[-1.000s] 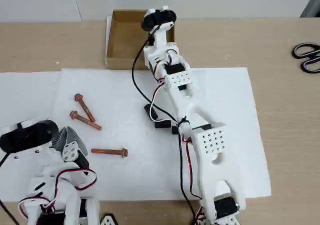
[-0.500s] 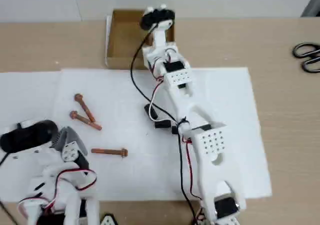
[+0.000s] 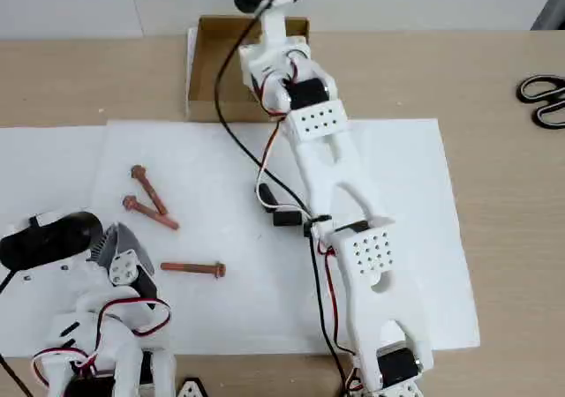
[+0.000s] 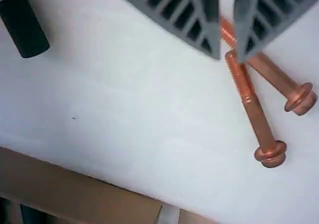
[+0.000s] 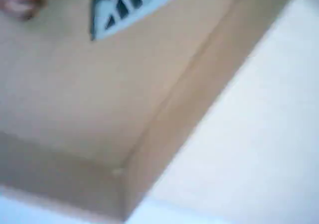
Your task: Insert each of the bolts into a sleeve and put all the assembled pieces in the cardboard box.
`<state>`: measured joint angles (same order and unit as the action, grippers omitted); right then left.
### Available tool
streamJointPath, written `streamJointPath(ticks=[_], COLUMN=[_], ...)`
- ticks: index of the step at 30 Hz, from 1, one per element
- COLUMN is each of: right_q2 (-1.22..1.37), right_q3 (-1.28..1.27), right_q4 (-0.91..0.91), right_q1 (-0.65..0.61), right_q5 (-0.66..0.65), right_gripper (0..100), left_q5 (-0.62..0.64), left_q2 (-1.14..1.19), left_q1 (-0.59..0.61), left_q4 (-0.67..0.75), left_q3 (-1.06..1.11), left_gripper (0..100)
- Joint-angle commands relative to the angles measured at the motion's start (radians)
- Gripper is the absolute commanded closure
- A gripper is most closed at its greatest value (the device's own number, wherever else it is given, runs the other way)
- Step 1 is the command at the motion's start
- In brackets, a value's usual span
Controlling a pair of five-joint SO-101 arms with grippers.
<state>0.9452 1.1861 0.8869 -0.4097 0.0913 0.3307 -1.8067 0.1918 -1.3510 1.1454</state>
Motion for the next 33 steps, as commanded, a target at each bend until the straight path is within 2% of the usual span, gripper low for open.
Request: streamJointPath(ticks=[1, 7, 11, 17, 21, 28, 33], right_q2=[-0.035, -0.027, -0.027, -0.036, -0.038, -0.041, -0.142], right_q3=[0.175, 0.29, 0.288, 0.236, 0.184, 0.126, 0.038], right_q4=[0.246, 0.611, 0.78, 0.797, 0.799, 0.803, 0.809], right_q1=[-0.004, -0.002, -0.025, -0.042, -0.085, -0.128, -0.124], right_q5=[-0.011, -0.012, -0.006, -0.003, 0.046, 0.052, 0.046], right_gripper=[90.2, 91.9, 92.0, 92.1, 99.8, 99.6, 99.6], left_q5=[0.008, 0.052, 0.057, 0.057, 0.057, 0.057, 0.057], left_q2=[-0.012, -0.012, -0.012, -0.012, -0.012, -0.012, -0.012], left_q1=[0.006, 0.006, 0.006, 0.006, 0.008, 0.008, 0.008], left_q4=[-0.003, -0.003, -0.003, -0.003, -0.003, 0.002, 0.002], left_q3=[-0.007, -0.007, -0.007, -0.008, -0.008, -0.01, -0.01], left_gripper=[99, 99, 99, 99, 99, 99, 99])
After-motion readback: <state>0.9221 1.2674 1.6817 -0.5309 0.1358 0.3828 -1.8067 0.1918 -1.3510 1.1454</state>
